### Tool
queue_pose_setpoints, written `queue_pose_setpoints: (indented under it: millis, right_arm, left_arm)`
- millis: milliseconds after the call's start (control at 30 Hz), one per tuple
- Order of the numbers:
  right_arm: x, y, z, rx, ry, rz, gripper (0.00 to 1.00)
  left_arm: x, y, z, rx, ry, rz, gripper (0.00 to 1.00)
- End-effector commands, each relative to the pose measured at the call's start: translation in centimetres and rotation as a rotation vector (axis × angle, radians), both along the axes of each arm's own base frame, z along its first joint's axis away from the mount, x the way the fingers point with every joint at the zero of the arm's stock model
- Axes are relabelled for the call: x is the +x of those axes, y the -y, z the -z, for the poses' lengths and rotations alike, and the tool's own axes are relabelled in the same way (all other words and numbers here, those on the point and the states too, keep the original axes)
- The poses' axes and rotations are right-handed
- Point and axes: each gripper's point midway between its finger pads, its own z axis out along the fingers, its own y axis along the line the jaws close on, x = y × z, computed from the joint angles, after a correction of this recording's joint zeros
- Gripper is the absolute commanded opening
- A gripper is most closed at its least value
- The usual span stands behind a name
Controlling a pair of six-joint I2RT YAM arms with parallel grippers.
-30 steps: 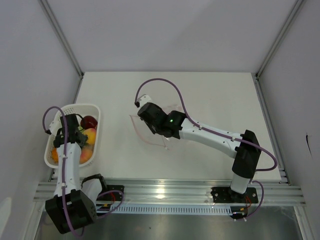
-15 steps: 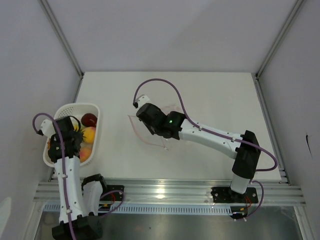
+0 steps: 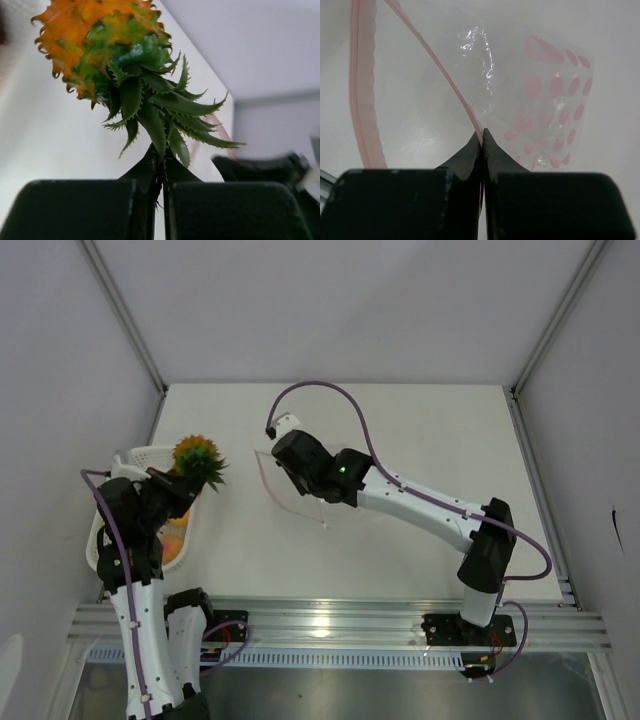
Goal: Place the food in the zip-top bag and seal the zipper
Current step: Pick up the fake fruit from the bin, then place the fake fruit in the zipper food storage bag.
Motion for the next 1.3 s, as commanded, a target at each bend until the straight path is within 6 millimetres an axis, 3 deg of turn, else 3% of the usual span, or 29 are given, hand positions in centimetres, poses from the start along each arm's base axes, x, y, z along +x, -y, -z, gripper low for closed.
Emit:
queue_pose_setpoints:
  millis: [0,300,567,833,967,1267]
  right_arm:
    - [1.8,0.7,-0.3,0.014,-0.011,0.044,0.00]
    - [7.2,5.7,1.1,-0.021,-0.016,0.170,0.00]
    - [9.2,5.9,1.5,-0.030,-0.011,0.186,0.00]
    - [7.0,4.3,0.4,0.124,-0.142,0.137,0.00]
    - [6.0,4.3,-1.6,0.247,-0.199,0.120,0.00]
    - [3.8,3.6,-5.2,0.461,-0.321,0.047,0.00]
  left_arm:
    - [-0.2,6.5,-4.1,-0.105,0.220,0.394,0.00]
    - [-2.9,10.6,-8.1,-0.127,0.389,0.643,0.00]
    - [-6.1,13.9,-10.3,-0.144,0.452,0.885,0.01]
    - [-7.5,15.3,-9.3,-0.211,0.547,1.048,0.01]
    - [-7.2,15.4,-7.0,-0.264,0.500,1.060,0.01]
    - [-7.2,15.5,-4.8,-0.305,0.510,1.062,0.01]
